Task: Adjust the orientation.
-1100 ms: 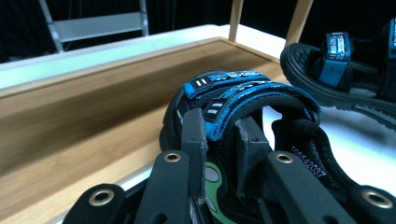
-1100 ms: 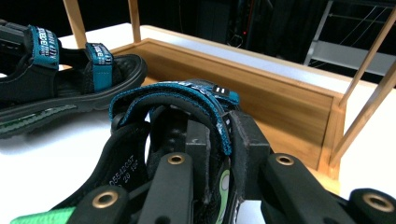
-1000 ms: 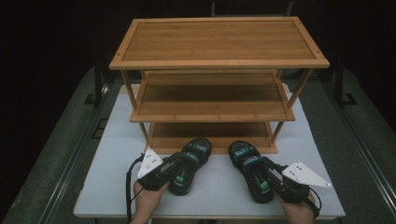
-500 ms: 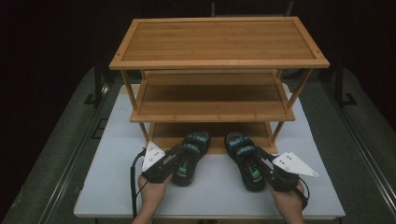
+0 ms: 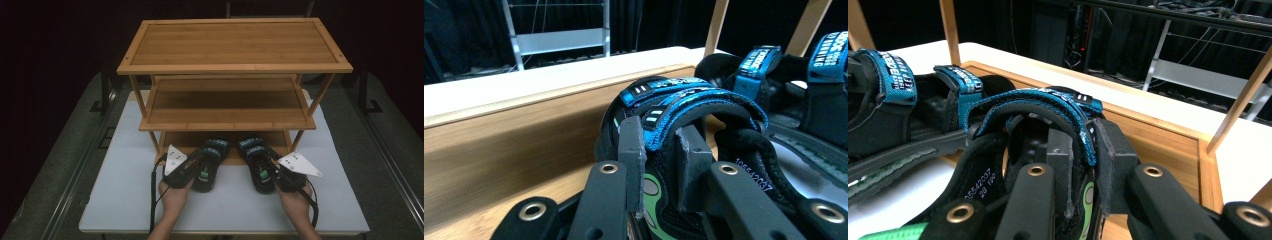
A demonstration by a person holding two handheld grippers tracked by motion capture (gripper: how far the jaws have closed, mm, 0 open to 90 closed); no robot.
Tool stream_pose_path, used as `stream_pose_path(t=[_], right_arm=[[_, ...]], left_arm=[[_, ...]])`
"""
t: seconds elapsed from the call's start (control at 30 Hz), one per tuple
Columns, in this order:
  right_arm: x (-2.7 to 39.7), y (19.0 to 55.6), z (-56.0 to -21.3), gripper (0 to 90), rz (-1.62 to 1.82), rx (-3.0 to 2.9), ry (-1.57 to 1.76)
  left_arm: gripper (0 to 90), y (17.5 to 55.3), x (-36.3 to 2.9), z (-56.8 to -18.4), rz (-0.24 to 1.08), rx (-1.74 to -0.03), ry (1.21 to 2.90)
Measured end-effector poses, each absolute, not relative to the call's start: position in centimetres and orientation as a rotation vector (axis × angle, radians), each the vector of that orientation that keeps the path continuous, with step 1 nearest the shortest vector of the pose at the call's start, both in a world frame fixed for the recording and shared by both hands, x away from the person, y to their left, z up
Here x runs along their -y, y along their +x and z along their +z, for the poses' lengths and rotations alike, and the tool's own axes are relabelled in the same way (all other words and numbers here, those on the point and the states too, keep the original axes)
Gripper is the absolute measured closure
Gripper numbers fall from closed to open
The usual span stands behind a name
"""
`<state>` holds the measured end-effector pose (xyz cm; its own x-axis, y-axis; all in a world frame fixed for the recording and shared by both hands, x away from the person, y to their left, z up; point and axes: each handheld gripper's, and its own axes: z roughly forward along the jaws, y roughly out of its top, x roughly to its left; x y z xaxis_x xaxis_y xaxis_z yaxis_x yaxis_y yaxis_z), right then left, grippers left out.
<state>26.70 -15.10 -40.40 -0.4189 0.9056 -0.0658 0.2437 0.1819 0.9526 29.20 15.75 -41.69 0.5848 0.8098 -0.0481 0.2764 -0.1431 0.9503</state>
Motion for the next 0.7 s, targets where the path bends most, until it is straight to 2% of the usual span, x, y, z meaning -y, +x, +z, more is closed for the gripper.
stream_pose_path(t=[0.6,0.7], right_arm=[[14.6,29.5,-42.7,77.0,1.229,-1.85,1.138],[14.9,29.8,-42.6,75.6,1.237,-1.867,1.136]], left_arm=[[76.1,31.1,-13.6,-43.0,0.588,-0.953,1.738],[72.9,31.2,-13.9,-43.0,0.555,-0.953,1.743]])
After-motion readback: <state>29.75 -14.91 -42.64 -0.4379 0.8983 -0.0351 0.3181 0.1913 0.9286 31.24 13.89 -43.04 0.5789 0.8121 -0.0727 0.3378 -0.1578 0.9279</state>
